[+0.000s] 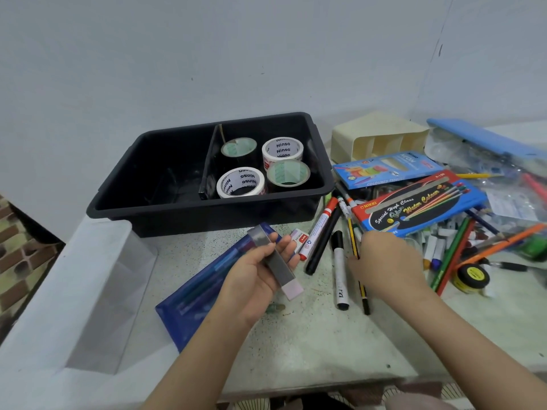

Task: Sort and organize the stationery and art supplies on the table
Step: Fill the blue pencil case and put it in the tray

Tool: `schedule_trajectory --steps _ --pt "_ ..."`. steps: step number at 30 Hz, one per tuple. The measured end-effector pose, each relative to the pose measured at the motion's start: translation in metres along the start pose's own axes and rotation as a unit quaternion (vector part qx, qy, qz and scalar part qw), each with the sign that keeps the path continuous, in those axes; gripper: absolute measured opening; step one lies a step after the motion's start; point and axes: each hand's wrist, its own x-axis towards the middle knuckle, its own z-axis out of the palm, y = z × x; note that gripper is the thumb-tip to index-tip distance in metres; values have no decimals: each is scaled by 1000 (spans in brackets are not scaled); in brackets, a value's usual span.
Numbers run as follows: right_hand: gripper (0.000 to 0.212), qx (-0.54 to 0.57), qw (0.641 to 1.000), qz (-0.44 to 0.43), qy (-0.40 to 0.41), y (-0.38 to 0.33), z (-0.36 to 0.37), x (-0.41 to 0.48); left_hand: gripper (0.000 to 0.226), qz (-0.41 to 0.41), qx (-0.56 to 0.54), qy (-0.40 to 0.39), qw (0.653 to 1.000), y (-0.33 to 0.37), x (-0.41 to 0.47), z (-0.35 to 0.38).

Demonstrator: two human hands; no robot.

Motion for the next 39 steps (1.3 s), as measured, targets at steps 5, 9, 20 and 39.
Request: schedule_trajectory --steps 5,9,20,39 --pt "29 210 977 -27 8 1 -22 2 18 -15 12 -7 1000 1 1 -1" --pt "18 310 943 -117 5 -21 -16 -16 30 -19 27 -39 999 -2 0 1" --pt "16 451 871 -195 -12 -45 25 -27 16 46 82 -65 993 -1 5 -5" --pt "23 691 690 -171 -133 -60 28 -26 45 28 132 -80 988 10 1 -16"
